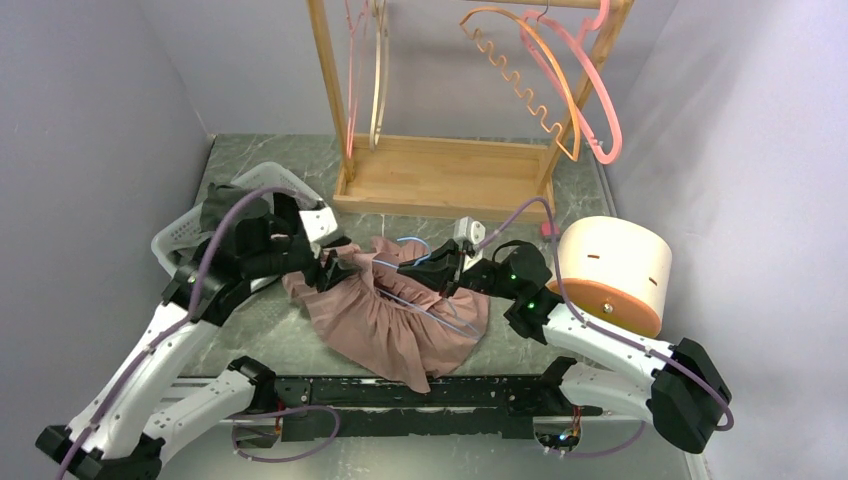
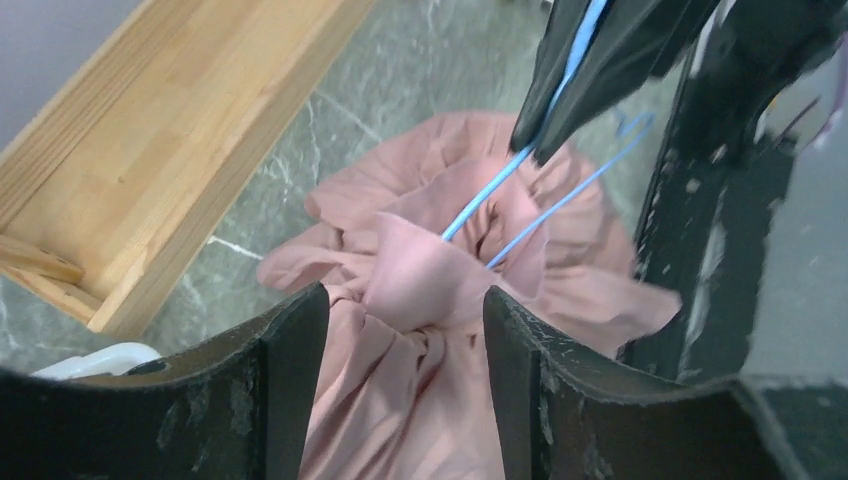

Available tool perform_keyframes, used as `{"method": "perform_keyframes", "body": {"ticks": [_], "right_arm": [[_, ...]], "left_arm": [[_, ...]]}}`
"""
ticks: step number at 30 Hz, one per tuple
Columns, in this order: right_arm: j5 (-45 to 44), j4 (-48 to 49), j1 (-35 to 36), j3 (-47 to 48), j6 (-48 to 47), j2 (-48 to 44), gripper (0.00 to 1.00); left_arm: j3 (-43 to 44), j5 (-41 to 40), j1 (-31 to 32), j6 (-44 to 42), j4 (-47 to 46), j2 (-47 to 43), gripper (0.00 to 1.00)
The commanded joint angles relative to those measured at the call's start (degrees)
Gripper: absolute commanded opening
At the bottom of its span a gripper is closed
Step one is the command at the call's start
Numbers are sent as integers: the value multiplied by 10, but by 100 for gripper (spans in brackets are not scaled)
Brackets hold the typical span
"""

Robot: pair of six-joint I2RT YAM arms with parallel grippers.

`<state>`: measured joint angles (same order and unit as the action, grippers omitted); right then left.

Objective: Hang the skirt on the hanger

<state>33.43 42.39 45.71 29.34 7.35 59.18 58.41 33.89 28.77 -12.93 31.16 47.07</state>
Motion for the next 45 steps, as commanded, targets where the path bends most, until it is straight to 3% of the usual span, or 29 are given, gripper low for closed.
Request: {"method": "perform_keyframes", "body": {"ticks": [1, 8, 12, 14, 20, 37, 39, 43, 45], "right_arm": [[-5, 64, 3, -6, 1, -10, 0], [2, 69, 3, -9, 0, -5, 0], [10, 67, 3, -7, -3, -2, 0], [19, 63, 3, -2, -3, 4, 0], [44, 53, 3, 21, -5, 25, 0], [98, 47, 3, 75, 0, 70, 0], [104, 51, 3, 78, 4, 73, 0], [109, 47, 3, 79, 6, 76, 0], [104, 37, 3, 81, 10, 74, 0]], "left_arm": [[5, 17, 2, -201, 83, 61, 62], [12, 31, 2, -245, 80, 107, 58], [4, 94, 2, -256, 65, 108, 29], [2, 142, 2, -253, 56, 111, 23], [-6, 254, 3, -237, 11, 106, 22], [-16, 266, 7, -255, 18, 144, 27], [-19, 266, 9, -260, 23, 149, 24], [-21, 252, 10, -262, 25, 151, 8], [-24, 240, 10, -256, 11, 143, 7]]}}
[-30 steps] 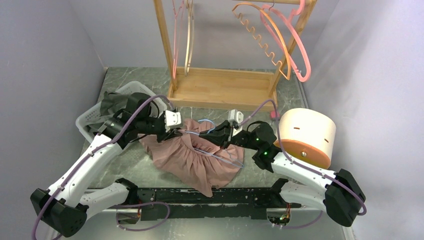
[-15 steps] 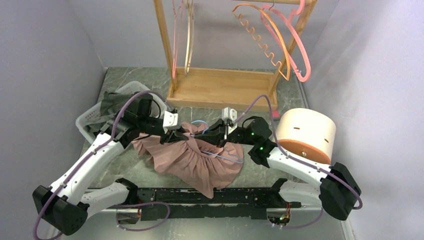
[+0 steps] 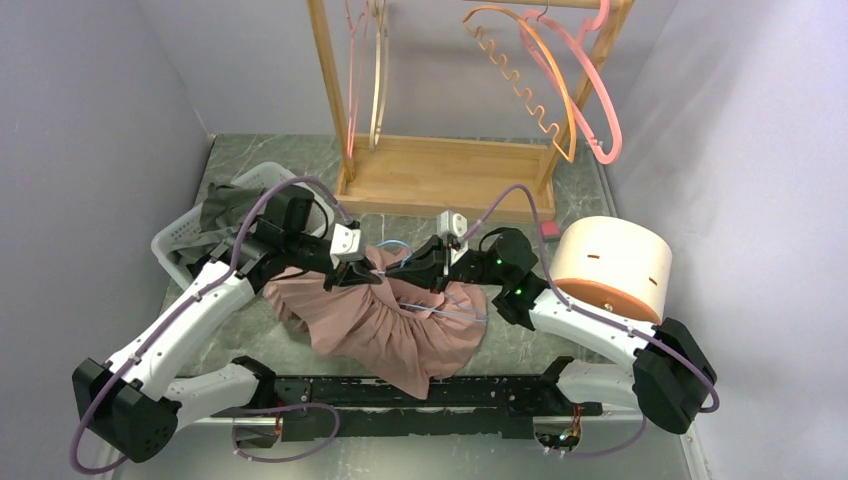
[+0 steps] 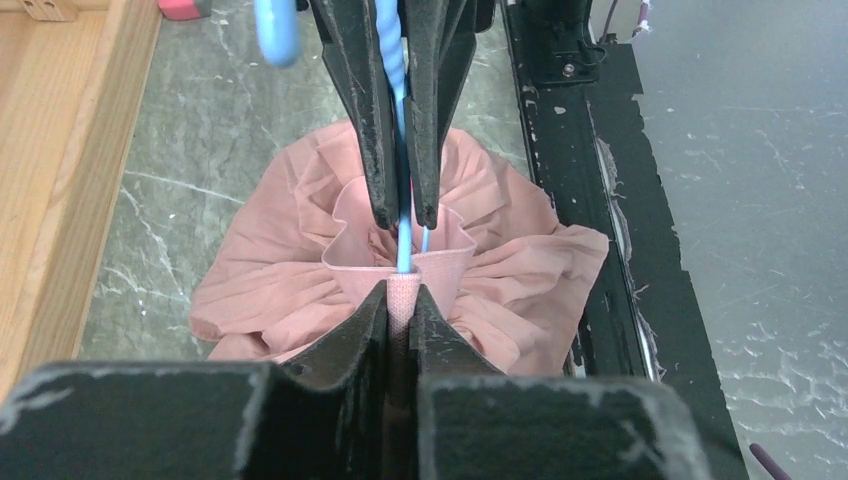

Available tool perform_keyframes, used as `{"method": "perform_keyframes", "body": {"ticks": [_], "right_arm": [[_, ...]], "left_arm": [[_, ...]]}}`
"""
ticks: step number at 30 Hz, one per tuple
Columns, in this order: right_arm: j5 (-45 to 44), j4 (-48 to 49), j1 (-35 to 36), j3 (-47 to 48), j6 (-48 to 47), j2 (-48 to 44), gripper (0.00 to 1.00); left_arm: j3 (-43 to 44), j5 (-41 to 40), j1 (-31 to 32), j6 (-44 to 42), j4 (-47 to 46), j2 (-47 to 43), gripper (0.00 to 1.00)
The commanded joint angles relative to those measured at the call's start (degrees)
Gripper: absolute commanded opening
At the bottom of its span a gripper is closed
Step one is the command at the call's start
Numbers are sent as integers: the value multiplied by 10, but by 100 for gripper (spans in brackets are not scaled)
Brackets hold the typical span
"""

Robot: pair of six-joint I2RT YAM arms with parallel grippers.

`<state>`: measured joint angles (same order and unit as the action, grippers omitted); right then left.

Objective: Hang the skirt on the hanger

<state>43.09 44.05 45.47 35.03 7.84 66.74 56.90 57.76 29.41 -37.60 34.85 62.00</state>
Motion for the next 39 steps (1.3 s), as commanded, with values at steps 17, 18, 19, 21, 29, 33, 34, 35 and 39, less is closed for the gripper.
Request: {"method": "perform_keyframes", "body": {"ticks": [17, 18, 19, 21, 29, 33, 34, 35, 39], "right_arm": [[-295, -339, 5, 33, 39, -251, 66], [-320, -352, 5, 33, 53, -258, 66], [-342, -380, 5, 34, 80, -263, 66], [-378, -418, 5, 30, 123, -271, 66], [-479, -489, 6, -6, 310, -278, 57], [-462, -426, 6, -58, 398, -249, 42], [-455, -409, 6, -65, 410, -235, 41], [-454, -399, 5, -68, 421, -218, 42], [-447, -357, 5, -70, 460, -146, 53]], "left_arm": [[-89, -249, 4, 112, -214, -203, 7], [-89, -252, 3, 114, -219, -207, 7], [-88, -254, 3, 118, -224, -210, 7], [-86, -258, 3, 125, -235, -215, 7], [-78, -264, 3, 118, -231, -223, 7], [-83, -263, 4, 118, -229, -222, 7], [-85, -264, 4, 120, -229, -222, 7], [-86, -266, 4, 122, -229, -222, 7], [-92, -278, 4, 129, -225, -223, 7]]}}
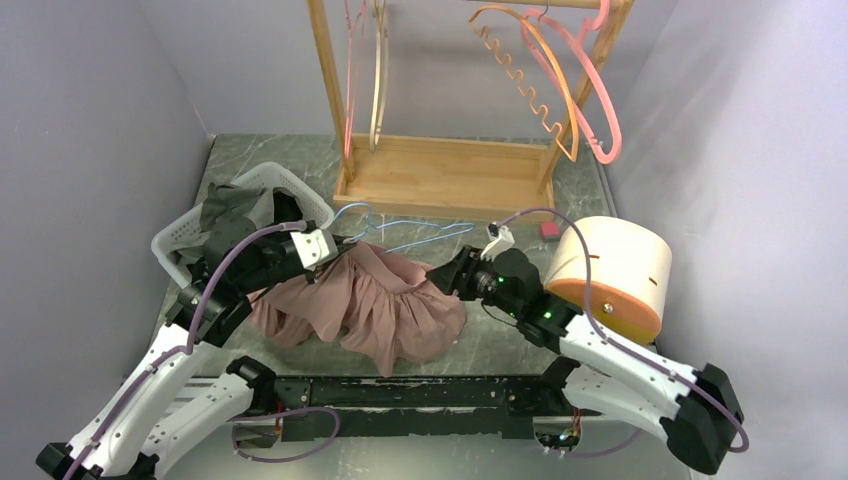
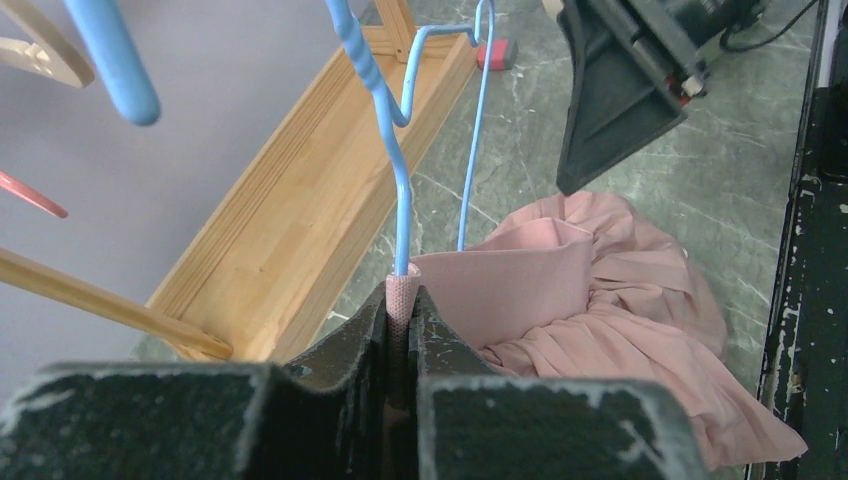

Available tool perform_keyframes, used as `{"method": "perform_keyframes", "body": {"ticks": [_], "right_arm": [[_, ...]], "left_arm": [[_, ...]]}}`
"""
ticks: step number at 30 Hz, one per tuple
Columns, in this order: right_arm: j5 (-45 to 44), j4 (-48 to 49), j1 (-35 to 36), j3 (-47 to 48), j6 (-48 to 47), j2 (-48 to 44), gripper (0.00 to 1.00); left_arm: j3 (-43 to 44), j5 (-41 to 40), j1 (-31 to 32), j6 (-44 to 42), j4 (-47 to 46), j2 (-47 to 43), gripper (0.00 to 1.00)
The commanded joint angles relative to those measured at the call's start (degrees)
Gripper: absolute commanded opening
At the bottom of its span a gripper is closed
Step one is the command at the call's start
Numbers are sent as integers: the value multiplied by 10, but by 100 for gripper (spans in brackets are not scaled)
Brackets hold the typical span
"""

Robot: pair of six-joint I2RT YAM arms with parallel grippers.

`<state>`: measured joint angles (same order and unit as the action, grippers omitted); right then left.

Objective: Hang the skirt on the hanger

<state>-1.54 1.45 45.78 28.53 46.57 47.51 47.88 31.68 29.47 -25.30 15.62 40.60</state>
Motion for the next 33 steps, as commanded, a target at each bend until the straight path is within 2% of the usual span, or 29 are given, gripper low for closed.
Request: {"method": "perform_keyframes", "body": {"ticks": [1, 7, 11, 13, 16, 19, 27, 29, 33], "right_arm": [[2, 92, 2, -9, 78, 64, 54], [-6, 166, 7, -10, 111, 152, 58], [2, 168, 12, -5, 106, 181, 53], [10, 165, 13, -12, 103, 183, 45], [8, 150, 14, -27, 103, 168, 20], [-32, 110, 13, -31, 100, 138, 1], [-245, -36, 8, 35, 42, 71, 0], [-263, -43, -5, 53, 10, 69, 0], [-237, -59, -63, 92, -30, 71, 0]], "left_arm": [[-4, -19, 3, 6, -33, -11, 7], [-9, -26, 3, 15, -34, -14, 7], [-8, -43, 3, 30, -39, -15, 7], [-7, -53, 3, 37, -40, -16, 7], [-3, -68, 3, 45, -38, -17, 7], [-2, -76, 3, 50, -31, -22, 7], [3, -40, 3, 32, 25, -76, 7], [0, -31, 3, 27, 51, -92, 7], [-12, -53, 3, 26, 81, -112, 7]]}}
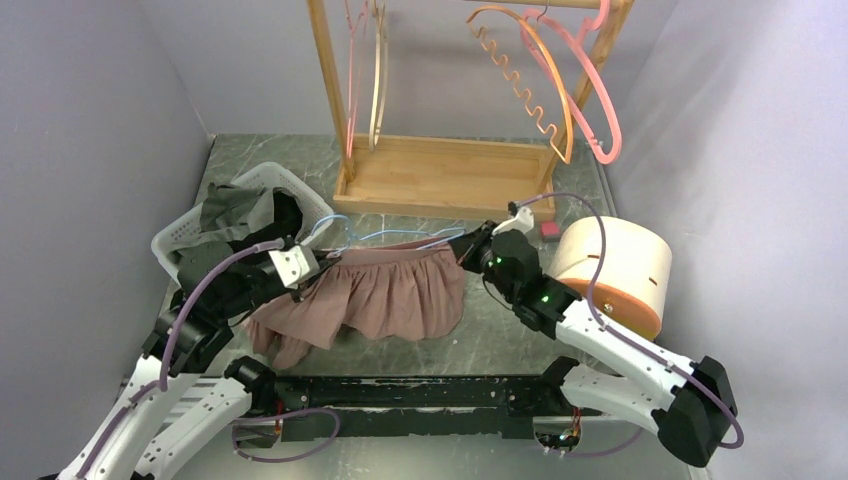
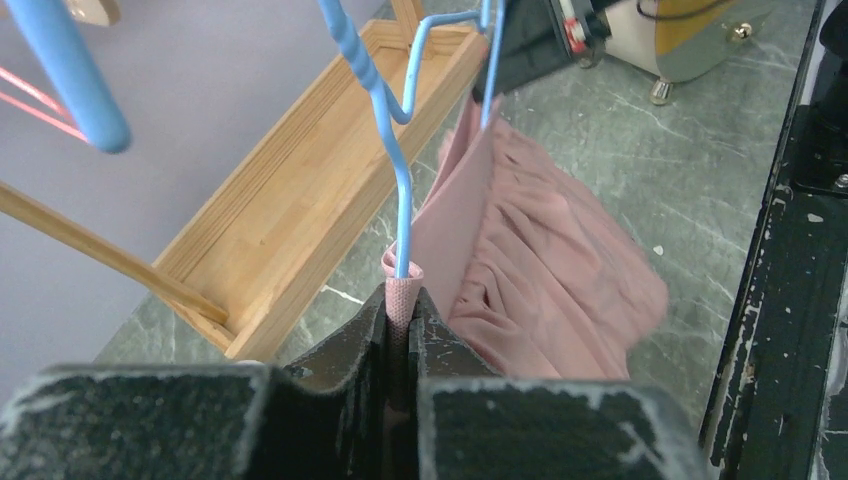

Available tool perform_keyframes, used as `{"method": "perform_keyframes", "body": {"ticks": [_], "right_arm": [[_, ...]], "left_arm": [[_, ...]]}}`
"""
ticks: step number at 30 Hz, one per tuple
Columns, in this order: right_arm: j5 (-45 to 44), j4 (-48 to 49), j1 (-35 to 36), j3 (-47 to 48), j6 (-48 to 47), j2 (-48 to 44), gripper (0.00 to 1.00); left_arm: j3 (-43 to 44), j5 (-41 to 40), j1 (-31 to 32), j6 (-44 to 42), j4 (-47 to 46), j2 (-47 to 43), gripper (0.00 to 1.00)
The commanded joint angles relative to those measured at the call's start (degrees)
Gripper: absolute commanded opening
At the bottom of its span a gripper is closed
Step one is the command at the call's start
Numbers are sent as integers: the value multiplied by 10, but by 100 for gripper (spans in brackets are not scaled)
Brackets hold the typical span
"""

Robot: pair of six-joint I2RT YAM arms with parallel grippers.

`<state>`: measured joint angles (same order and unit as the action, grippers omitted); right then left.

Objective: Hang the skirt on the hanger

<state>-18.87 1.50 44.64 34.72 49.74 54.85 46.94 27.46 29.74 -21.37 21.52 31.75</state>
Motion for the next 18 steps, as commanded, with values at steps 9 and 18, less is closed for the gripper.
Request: {"method": "perform_keyframes", "body": {"ticks": [9, 18], "right_arm": [[14, -99, -133, 92, -117, -34, 0], [86, -133, -134, 148, -170, -37, 0]], "left_arm": [[0, -100, 0, -21, 36, 5, 7], [4, -112, 0, -20, 29, 57, 7]]}}
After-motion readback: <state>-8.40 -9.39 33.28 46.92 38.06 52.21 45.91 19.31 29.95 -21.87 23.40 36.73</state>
